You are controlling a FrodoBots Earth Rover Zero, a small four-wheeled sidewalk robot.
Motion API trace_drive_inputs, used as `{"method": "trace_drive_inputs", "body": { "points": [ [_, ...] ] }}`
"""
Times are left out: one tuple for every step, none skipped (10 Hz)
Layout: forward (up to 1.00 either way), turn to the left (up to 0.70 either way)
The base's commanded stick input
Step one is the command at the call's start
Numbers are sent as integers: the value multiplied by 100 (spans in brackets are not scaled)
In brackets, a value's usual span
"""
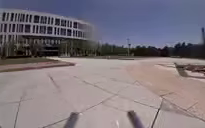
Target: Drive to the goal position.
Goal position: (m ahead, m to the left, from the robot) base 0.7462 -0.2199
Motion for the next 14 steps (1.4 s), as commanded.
{"method": "trace_drive_inputs", "body": {
  "points": [
    [70,1],
    [70,1],
    [70,1],
    [70,1],
    [70,1],
    [70,3],
    [70,3],
    [70,3],
    [70,3],
    [70,3],
    [70,3],
    [70,3],
    [70,3],
    [70,3]
  ]
}}
